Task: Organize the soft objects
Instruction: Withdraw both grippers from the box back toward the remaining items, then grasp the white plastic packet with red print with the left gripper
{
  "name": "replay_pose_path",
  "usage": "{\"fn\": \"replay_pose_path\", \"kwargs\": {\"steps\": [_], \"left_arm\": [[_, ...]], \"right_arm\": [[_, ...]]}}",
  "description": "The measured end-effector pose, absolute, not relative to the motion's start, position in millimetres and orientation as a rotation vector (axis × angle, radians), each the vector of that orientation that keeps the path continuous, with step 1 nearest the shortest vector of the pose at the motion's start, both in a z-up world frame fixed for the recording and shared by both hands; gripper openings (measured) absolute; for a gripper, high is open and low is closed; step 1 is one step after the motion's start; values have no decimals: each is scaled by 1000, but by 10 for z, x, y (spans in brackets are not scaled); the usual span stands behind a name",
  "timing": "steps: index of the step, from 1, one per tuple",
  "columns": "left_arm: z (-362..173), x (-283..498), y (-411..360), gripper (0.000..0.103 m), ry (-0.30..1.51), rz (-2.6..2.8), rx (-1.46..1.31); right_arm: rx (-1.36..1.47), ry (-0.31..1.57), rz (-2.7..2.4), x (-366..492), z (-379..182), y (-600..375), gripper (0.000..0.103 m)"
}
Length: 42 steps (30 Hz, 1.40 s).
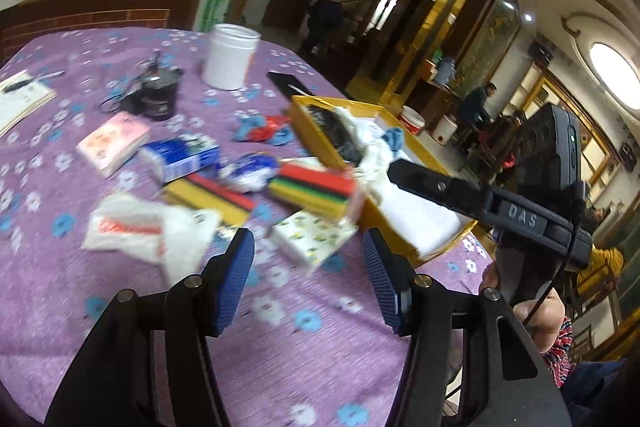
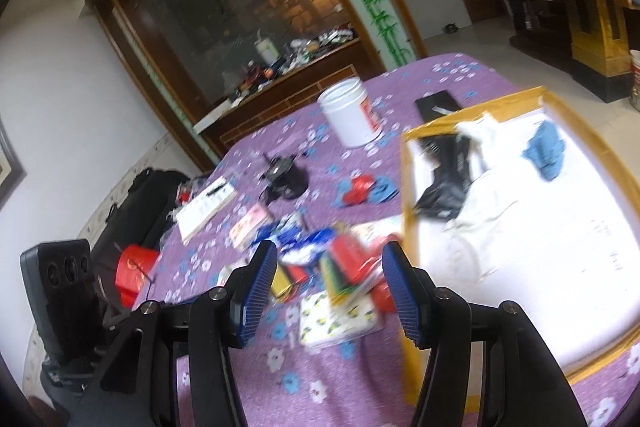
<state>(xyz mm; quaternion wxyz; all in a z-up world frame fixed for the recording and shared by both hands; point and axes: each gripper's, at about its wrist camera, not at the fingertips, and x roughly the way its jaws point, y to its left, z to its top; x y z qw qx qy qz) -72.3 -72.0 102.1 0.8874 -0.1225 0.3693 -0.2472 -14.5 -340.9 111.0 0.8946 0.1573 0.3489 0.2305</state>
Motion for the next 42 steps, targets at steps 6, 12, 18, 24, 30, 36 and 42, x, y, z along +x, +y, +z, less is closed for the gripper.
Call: {"fn": "replay_pose_path", "kwargs": {"steps": [6, 12, 18, 24, 30, 36, 42], "left_arm": [[913, -769, -300, 55, 775, -430, -313], [757, -762, 38, 71, 793, -330, -359], [526, -539, 90, 71, 903, -297, -432], [393, -204, 114, 71, 968, -252, -662], [327, 195, -112, 74, 1034, -169, -661], [370, 240, -341, 39, 981, -103, -330], [360, -11, -154, 37, 971, -148, -263]], "right_arm": [[265, 756, 532, -262, 1019, -3067, 58], [279, 733, 531, -321, 1054, -3095, 59], [290, 747, 541, -308, 1025, -3132, 60], [299, 751, 545, -317, 998, -3151, 61], [304, 756, 546, -325, 979, -3180, 61], [291, 771, 528, -282, 952, -3218, 65], [248, 842, 521, -201, 822, -3128, 68]]}}
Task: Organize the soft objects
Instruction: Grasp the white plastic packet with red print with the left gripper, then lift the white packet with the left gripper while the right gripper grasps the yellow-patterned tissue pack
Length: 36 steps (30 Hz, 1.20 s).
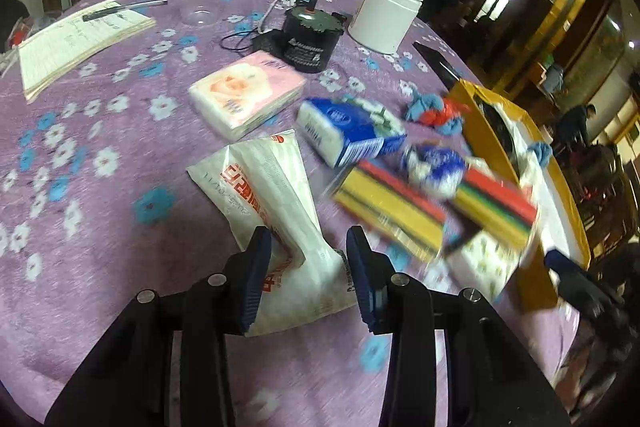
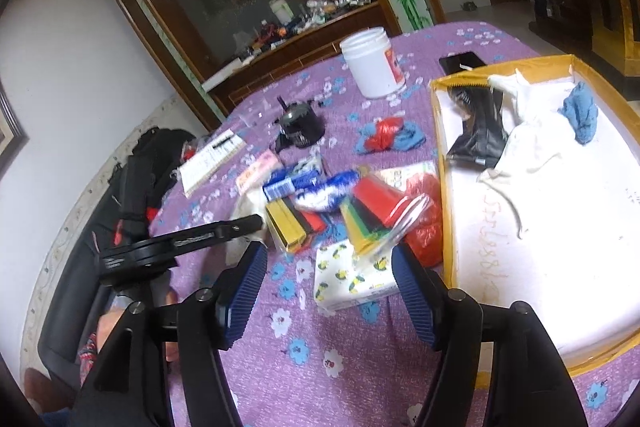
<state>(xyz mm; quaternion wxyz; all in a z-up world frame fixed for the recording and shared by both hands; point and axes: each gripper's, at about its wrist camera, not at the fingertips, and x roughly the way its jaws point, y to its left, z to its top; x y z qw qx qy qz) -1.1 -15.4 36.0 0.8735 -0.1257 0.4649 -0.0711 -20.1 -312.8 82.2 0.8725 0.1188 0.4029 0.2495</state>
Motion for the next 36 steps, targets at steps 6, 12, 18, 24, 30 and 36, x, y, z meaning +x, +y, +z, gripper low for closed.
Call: {"fn": "replay_pose_path", "kwargs": {"steps": [6, 12, 18, 24, 30, 36], "left_arm": [[359, -313, 27, 37, 960, -179, -273], [347, -335, -10, 37, 946, -182, -252], [312, -300, 1, 40, 942, -184, -273], [352, -361, -124, 39, 960, -223, -213], [365, -344, -147, 56, 985, -167, -167], [331, -261, -259, 73, 978, -148, -133]], "right_arm": [[73, 881, 480, -208, 722, -2840, 74], [-215, 898, 361, -126, 564, -2462, 80], [-254, 922, 319, -22, 370, -2424, 85], [-173, 883, 451, -192, 512, -2460, 34], [-139, 915, 552, -310, 548, -2423, 41], [-175, 848, 418, -271, 653, -2544, 93]]}}
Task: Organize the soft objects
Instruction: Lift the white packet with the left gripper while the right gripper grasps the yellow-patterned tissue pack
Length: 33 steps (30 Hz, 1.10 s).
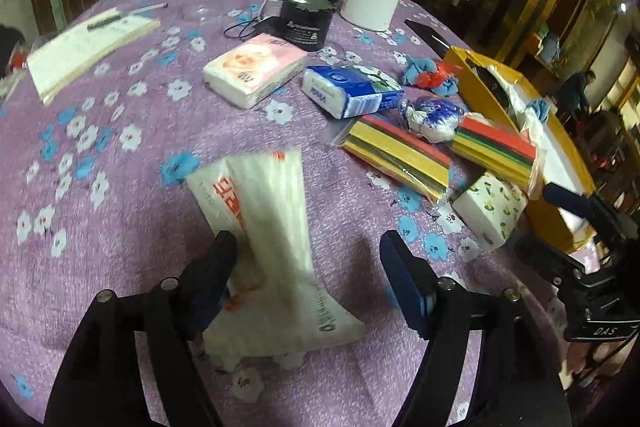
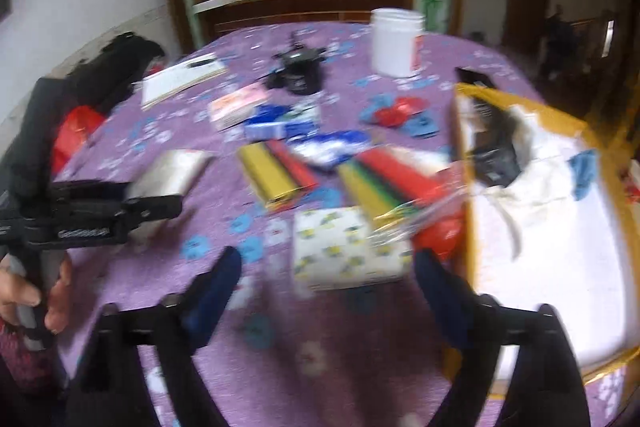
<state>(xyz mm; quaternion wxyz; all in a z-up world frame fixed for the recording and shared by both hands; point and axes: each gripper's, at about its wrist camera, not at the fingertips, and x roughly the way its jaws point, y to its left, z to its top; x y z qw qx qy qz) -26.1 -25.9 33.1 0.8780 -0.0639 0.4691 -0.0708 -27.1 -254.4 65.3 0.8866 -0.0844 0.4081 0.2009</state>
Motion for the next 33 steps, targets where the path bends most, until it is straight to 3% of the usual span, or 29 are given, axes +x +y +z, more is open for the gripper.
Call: {"fn": "replay_pose_path", "kwargs": {"steps": [6, 9, 10, 11, 15, 21, 33], "left_arm": [[278, -284, -405, 72, 929, -100, -23], [295, -292, -379, 47, 918, -95, -25], [299, -294, -353, 41, 914, -98, -40], [307, -303, -322, 39, 910, -106, -64], [358, -369, -223, 32, 866, -148, -142], [446, -449, -179, 32, 797, -167, -186], [563, -571, -234, 32, 710, -220, -186]], "right_arm": [[-269, 946, 328, 1, 481, -2430, 94], [-225, 985, 358, 99, 390, -2449, 91], [-210, 1005, 364, 111, 347, -2449, 83], [-235, 997, 359, 86, 343, -2414, 75], [-161, 953, 507, -123, 450, -2349, 74], [-141, 790, 539, -420, 641, -2320, 74], [-16, 741, 509, -324, 599, -2524, 74]]}}
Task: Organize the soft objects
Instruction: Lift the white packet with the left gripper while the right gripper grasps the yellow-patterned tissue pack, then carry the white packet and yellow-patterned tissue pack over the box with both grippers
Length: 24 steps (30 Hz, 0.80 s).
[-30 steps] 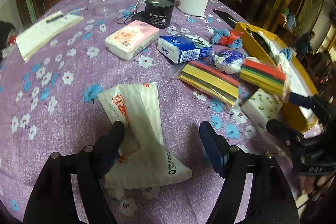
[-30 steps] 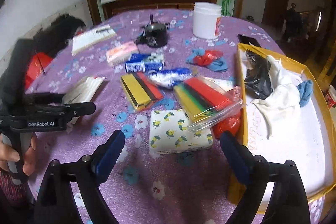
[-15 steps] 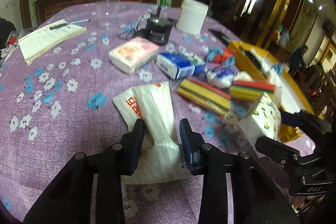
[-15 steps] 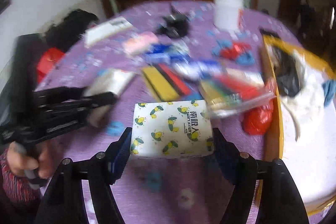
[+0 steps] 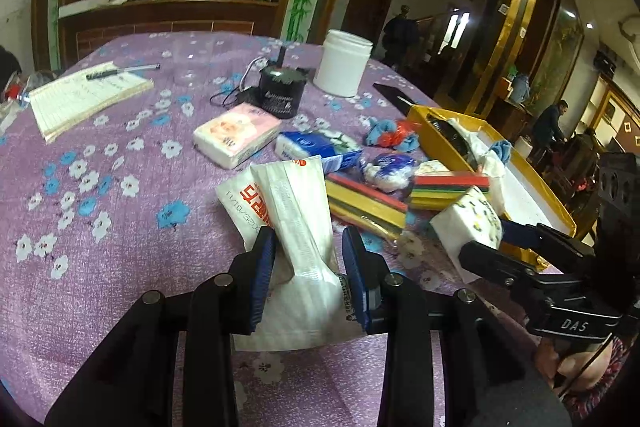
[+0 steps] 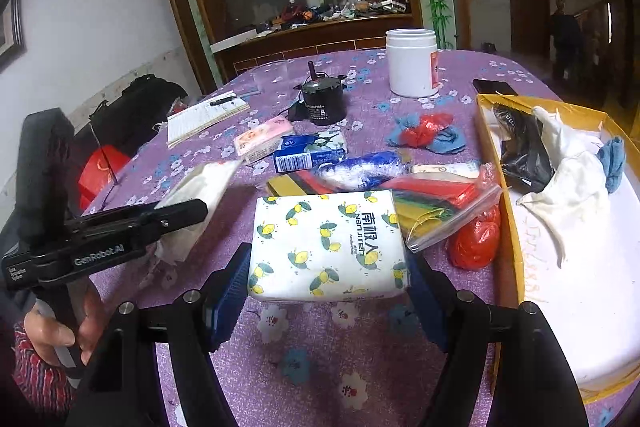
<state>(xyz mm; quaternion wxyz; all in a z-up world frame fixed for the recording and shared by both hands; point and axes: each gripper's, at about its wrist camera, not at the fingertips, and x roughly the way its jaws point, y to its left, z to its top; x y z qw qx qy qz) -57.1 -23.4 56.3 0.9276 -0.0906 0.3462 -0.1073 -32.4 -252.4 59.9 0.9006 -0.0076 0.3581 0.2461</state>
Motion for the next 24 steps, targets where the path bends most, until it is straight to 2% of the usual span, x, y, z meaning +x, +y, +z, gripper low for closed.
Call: {"fn": "replay_pose_path", "kwargs": {"steps": [11, 24], "left_arm": [[736, -622, -658, 32, 714, -306, -145], [1099, -516, -1533, 32, 729, -506, -92]], "right_arm": [[45, 693, 493, -398, 740, -2712, 74], [234, 599, 328, -341, 1118, -3816, 74]]}}
